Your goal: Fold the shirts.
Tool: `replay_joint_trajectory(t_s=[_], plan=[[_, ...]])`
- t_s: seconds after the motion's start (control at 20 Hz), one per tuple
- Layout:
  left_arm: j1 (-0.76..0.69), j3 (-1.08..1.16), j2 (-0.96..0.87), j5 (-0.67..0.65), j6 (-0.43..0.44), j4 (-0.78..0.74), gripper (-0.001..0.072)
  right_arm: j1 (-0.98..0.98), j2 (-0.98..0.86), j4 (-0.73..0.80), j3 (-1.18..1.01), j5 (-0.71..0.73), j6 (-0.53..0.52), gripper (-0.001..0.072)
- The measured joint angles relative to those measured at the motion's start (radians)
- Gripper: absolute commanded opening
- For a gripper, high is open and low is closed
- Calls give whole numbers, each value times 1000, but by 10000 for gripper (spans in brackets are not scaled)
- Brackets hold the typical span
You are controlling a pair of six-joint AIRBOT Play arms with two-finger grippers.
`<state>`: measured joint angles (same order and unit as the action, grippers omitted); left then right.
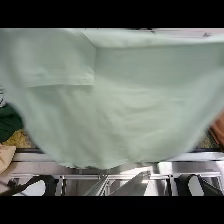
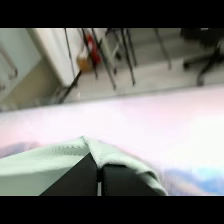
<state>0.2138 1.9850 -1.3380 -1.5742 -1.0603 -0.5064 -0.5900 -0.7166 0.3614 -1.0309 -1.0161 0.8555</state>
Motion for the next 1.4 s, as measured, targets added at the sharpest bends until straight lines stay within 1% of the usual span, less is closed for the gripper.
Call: replay_joint_trajectory(t_s=[0.15, 0.25, 0.45, 0.6, 0.75, 0.85, 1.1, 1.25, 1.4], plan=[[-122, -3, -190, 100, -24, -203, 24, 96, -192, -3, 86, 87, -82, 19], [-150, 23, -301, 147, -40, -270, 24, 150, -344, -14, 93, 138, -137, 20], [-148, 53, -467, 231, -58, -331, 25, 208, -623, -76, 30, 185, -240, 19], [-122, 48, -529, 293, -58, -323, 25, 222, -774, -129, -77, 196, -291, 20], [-101, 47, -574, 307, -48, -296, 25, 227, -855, -151, -162, 196, -312, 20], [-95, 45, -602, 305, -45, -293, 25, 229, -880, -132, -186, 195, -318, 20], [-90, 45, -683, 238, -43, -305, 22, 229, -930, 19, -200, 123, -271, 20], [-90, 45, -724, 187, -69, -383, 21, 229, -954, 117, -175, 71, -235, 20], [-91, 45, -769, 138, -92, -435, 12, 229, -970, 175, -140, 51, -219, 20]])
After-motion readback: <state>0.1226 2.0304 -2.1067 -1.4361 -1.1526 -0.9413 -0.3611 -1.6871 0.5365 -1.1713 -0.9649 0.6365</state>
